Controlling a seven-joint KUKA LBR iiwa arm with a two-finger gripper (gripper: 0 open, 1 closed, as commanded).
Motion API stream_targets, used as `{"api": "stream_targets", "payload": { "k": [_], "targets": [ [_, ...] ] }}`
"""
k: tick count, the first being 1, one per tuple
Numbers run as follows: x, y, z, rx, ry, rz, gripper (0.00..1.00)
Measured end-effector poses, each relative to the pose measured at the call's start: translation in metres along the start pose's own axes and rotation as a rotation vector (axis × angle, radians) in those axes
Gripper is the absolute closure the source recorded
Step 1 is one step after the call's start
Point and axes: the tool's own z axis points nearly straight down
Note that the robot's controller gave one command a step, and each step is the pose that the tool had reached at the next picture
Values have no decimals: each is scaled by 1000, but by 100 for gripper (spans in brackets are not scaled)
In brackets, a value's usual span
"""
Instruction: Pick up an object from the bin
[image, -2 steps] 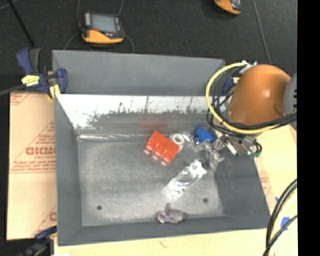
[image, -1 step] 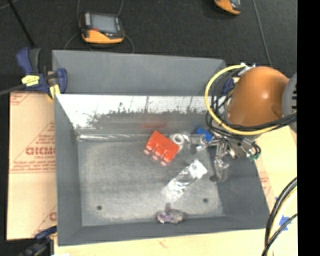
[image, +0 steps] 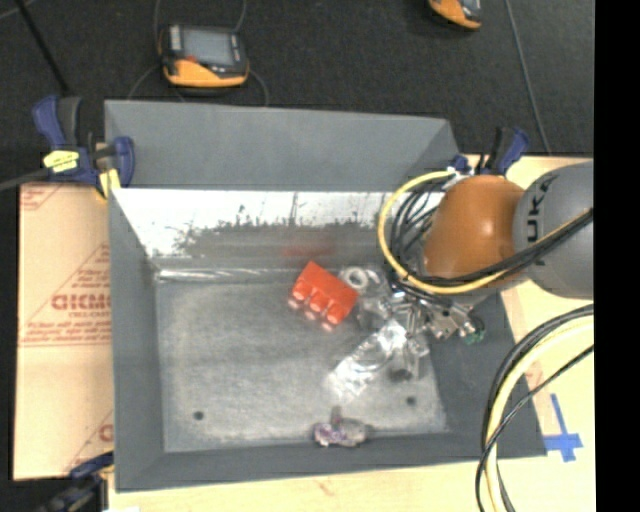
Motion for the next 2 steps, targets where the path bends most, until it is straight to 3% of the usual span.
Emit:
{"api": "stream_targets", "payload": {
  "k": [1,2],
  "targets": [
    [-1,-1,-4,3,-3,2,100],
    [-25,-20,-202,9,-9,45,100]
  ]
}}
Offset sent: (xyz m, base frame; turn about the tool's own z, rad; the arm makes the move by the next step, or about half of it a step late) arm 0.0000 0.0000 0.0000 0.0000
